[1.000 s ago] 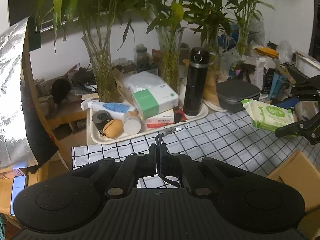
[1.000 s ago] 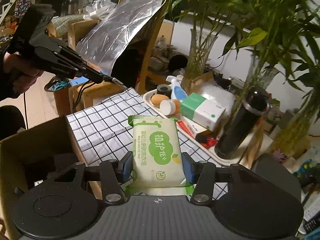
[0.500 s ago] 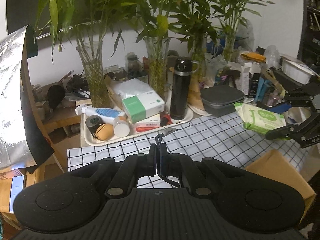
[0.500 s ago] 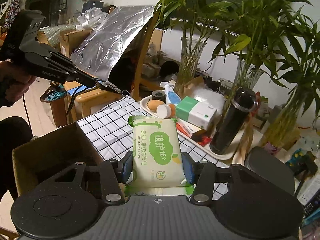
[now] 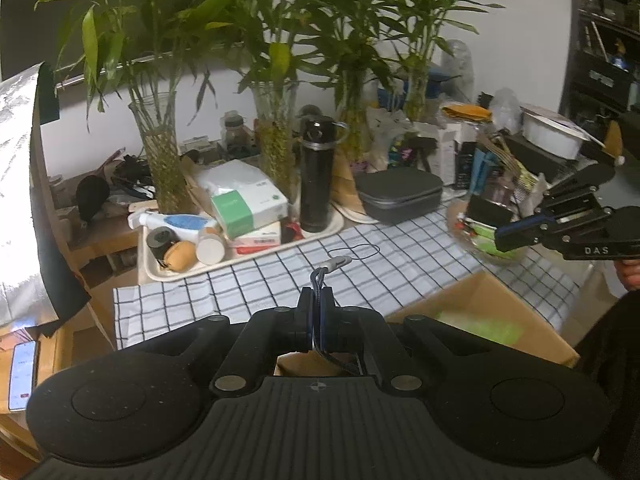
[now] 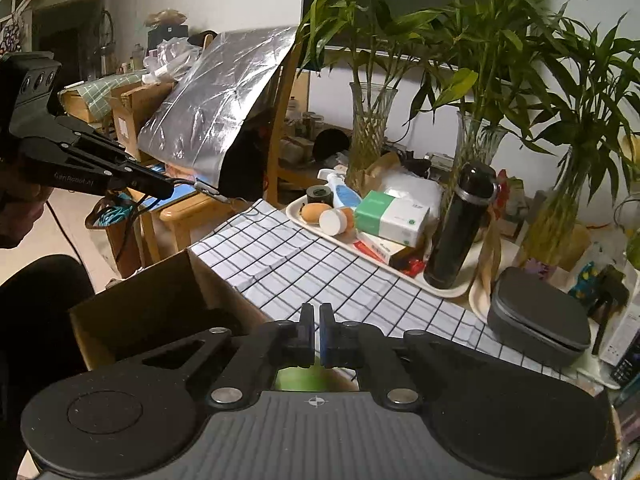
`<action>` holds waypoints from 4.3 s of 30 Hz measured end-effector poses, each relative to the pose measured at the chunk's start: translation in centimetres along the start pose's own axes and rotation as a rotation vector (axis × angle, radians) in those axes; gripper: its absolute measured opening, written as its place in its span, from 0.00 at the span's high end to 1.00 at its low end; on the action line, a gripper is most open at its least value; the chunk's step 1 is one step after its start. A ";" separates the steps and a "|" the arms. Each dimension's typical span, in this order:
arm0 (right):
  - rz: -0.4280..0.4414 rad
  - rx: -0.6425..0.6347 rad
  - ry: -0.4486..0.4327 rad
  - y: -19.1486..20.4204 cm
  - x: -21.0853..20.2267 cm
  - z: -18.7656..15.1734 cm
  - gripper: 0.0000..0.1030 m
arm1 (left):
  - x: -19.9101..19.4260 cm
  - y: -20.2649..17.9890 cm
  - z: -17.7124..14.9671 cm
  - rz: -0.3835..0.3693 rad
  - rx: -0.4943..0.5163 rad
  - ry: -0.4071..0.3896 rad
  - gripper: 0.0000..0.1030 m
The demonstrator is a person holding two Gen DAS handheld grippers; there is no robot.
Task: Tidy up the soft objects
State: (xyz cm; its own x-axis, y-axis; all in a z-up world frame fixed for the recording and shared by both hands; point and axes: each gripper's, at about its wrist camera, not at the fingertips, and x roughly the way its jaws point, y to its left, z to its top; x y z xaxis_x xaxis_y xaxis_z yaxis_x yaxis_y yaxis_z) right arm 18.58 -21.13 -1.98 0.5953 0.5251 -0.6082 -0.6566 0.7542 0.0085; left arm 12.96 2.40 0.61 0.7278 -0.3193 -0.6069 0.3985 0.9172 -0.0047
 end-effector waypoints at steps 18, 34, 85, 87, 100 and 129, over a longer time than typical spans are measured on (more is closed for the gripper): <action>0.015 0.010 0.067 3.0 -2.0 -3.7 0.95 | -1.2 -2.1 -2.6 -0.049 -0.003 0.021 0.97; 0.030 0.022 0.063 3.5 -2.3 -4.3 0.77 | -1.4 -2.3 -2.8 -0.053 -0.003 0.022 0.97; -0.309 0.150 0.089 6.6 -2.4 -4.8 0.00 | -1.3 -3.9 -5.2 0.193 -0.016 0.079 0.00; -0.338 0.147 0.084 7.1 -2.4 -4.8 0.00 | -1.4 -4.2 -5.2 0.203 -0.023 0.085 0.00; -0.481 0.242 0.068 9.7 -2.9 -5.8 0.00 | -1.8 -5.0 -6.0 0.200 -0.140 0.164 0.00; -0.408 0.480 0.297 11.0 -2.6 -7.9 0.00 | -2.7 -8.7 -9.1 0.286 -0.298 0.337 0.00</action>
State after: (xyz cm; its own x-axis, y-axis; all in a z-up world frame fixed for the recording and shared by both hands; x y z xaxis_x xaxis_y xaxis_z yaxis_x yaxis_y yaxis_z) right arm 6.18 -17.33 -6.64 0.5541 0.0843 -0.8282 -0.0896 0.9951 0.0414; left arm 2.46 -2.51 -4.96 0.5453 0.0023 -0.8382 -0.0006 1.0000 0.0023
